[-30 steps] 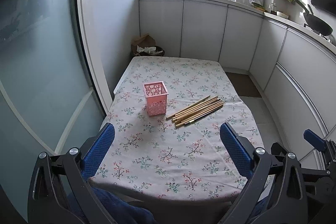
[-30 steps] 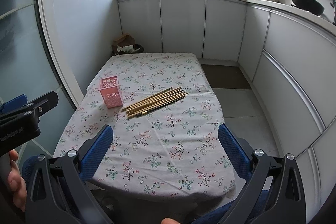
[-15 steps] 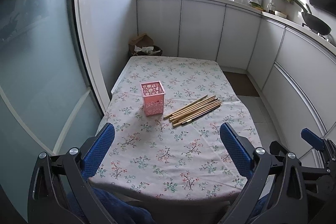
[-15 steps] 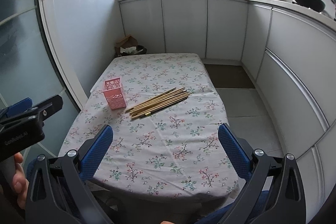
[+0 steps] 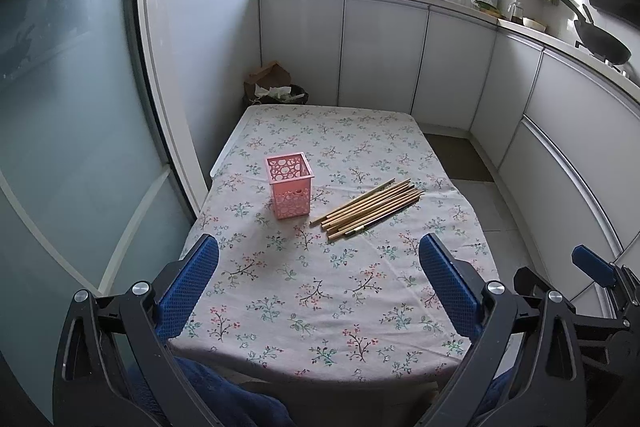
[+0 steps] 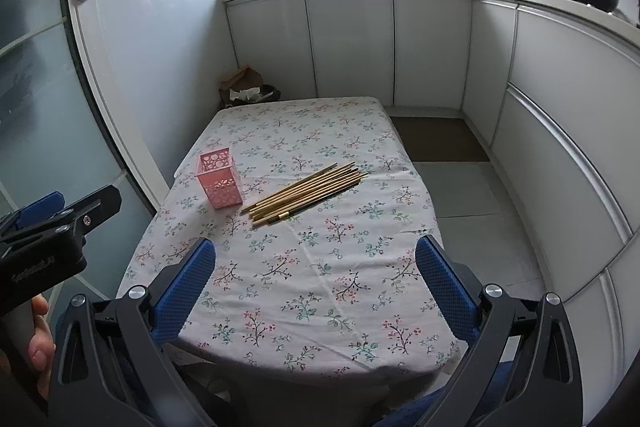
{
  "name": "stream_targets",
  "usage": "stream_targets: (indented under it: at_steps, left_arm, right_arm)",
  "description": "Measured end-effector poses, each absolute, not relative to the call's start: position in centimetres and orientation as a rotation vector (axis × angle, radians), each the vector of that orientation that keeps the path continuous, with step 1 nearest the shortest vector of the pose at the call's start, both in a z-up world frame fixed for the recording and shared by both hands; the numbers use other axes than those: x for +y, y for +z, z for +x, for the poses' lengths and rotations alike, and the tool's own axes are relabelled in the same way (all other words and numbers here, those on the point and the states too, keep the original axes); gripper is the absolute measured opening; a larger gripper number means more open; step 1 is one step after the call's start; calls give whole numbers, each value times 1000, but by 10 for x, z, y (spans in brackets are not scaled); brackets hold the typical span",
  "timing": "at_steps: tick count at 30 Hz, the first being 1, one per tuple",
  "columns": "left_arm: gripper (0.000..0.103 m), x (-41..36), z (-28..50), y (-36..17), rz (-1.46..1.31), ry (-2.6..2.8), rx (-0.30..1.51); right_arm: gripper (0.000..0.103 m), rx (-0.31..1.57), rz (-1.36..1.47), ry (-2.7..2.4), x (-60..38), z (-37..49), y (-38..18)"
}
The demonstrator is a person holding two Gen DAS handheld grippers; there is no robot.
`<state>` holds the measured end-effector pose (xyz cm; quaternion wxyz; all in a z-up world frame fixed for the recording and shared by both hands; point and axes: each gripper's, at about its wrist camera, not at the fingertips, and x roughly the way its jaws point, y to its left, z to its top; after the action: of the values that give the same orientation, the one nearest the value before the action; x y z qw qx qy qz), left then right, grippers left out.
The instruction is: Organize utensils
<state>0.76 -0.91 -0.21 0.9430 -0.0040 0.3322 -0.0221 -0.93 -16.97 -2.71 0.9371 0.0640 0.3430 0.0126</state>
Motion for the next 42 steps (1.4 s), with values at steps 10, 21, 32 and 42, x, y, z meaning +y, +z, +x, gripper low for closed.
stream_targets:
  at_steps: [10,21,32,42]
  left_arm:
    - [96,-15,11,-3,6,-38,679]
    - [96,-16,26,-7,2,-38,695]
    - [96,-19,48,-16,17,-43,709]
    - [96,-34,135,-15,130,-140,697]
  right_arm:
    - [97,706,126,26,-168,-4,-28]
    - [97,711,120,19,-166,10,-30]
    - [97,722,103,2,-168,34,-39]
    - [97,733,486,-58,-273,141,-20]
